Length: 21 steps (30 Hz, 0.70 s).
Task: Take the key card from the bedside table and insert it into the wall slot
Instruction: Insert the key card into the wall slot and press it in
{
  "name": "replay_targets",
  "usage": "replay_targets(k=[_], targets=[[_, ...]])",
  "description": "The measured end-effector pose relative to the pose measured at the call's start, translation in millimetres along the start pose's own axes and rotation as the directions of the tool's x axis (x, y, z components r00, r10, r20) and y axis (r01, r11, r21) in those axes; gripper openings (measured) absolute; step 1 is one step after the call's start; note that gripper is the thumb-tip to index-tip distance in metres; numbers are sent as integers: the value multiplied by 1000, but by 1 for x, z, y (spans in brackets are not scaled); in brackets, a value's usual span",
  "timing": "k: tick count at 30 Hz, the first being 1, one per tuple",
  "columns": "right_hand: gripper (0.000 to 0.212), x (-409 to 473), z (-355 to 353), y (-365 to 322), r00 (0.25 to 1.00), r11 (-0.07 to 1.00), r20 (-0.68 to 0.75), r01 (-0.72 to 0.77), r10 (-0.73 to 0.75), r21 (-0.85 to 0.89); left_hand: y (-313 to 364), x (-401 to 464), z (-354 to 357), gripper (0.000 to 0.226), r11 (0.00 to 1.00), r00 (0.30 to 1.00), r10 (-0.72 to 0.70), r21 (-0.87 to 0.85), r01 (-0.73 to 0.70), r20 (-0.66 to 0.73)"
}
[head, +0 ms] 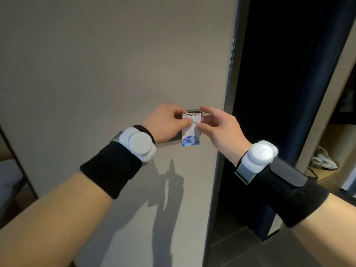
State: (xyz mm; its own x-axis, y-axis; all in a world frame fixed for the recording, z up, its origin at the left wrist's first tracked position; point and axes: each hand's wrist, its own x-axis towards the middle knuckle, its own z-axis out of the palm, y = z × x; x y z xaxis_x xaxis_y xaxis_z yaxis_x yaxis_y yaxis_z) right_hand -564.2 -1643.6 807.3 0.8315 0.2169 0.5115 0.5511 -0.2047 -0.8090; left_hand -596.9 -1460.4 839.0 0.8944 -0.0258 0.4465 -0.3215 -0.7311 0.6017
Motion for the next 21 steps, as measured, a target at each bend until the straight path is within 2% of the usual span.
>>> replay_targets(k=[4, 7, 11, 16, 21], targets=[[39, 16, 2, 9, 998, 998, 19, 66, -66, -14, -6, 12, 9, 9, 999, 999, -19, 37, 21, -42], [30, 25, 0, 17, 994, 994, 6, 109, -109, 3, -10, 18, 14, 11, 1000, 995, -31, 2, 31, -98], [28, 46, -10, 28, 990, 991, 43, 130, -131, 30, -6, 23, 24, 25, 999, 978, -39, -12, 37, -207], [24, 72, -23, 33, 979, 981, 89, 178, -184, 71, 9, 31, 33, 25, 992, 947, -13, 111, 51, -322], [19, 97, -33, 40, 959, 971, 159, 227, -236, 73, 26, 41, 42, 20, 961, 894, -4, 245, 127, -448]])
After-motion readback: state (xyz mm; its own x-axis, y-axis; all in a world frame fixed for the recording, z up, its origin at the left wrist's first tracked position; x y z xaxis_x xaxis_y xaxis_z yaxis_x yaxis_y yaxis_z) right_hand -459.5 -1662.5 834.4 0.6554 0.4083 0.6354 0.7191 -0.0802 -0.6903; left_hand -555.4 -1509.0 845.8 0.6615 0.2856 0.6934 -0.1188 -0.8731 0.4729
